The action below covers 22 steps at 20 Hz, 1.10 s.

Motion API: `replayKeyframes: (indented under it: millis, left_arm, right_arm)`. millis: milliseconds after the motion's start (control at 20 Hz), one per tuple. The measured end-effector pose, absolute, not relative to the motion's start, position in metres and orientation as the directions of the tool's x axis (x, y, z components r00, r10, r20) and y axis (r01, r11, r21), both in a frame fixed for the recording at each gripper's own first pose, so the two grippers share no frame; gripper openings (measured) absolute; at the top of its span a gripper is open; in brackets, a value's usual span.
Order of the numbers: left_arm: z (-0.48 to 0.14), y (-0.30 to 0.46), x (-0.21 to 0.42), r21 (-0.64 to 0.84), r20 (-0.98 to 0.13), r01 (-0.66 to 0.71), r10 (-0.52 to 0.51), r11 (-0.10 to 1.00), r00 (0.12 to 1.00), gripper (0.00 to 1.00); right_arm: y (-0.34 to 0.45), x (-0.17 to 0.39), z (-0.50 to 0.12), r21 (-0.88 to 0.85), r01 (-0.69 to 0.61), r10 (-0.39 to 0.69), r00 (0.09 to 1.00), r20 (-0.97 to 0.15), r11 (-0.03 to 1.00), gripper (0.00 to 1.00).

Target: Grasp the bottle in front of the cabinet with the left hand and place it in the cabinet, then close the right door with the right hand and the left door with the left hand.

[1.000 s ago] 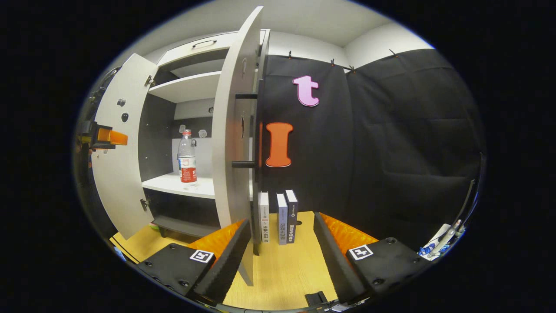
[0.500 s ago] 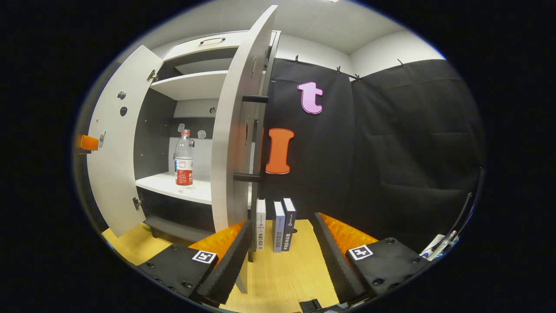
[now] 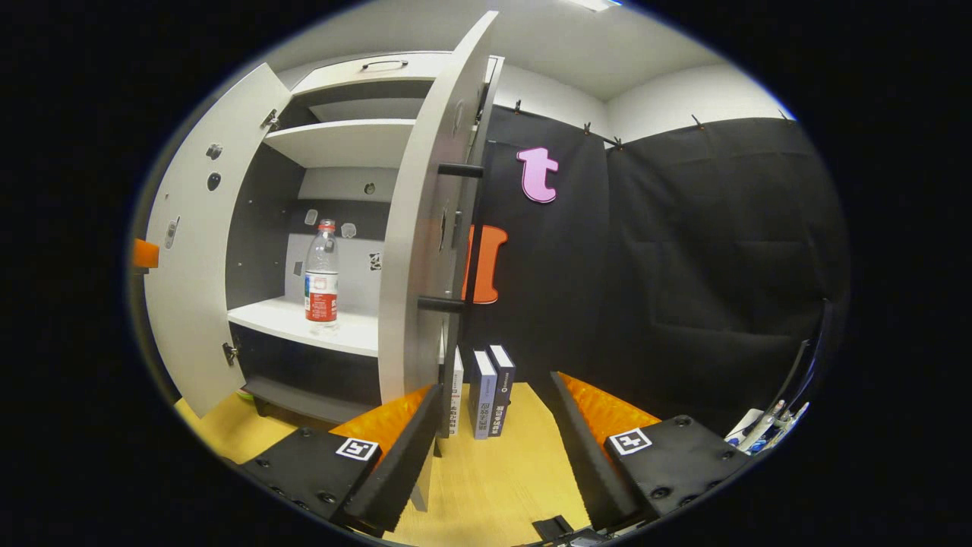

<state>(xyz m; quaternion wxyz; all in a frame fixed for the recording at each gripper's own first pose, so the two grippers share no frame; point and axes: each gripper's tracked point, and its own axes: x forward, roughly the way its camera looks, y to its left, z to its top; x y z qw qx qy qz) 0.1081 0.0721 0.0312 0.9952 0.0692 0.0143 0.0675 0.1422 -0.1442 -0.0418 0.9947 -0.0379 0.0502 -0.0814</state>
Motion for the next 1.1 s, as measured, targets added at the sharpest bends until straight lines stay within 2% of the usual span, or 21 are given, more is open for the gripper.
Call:
replayKeyframes:
  millis: [100,600,1100]
  left_arm:
    - [0.033,0.081,0.105,0.14,-0.019,-0.123,0.126,0.983,0.992,0.97]
    - [0.04,0.13,0.094,0.146,-0.015,-0.12,0.124,0.982,0.992,0.93]
    - [0.042,0.175,0.086,0.168,-0.022,-0.14,0.146,0.976,0.989,0.95]
  right_arm:
    - [-0.133,0.143,-0.042,-0.084,0.159,-0.166,0.982,-0.094,0.984,0.94]
    - [-0.095,0.148,-0.042,-0.075,0.194,-0.201,0.975,-0.096,0.978,0.94]
    - [-0.023,0.183,-0.047,-0.027,0.105,-0.107,0.987,-0.116,0.994,0.94]
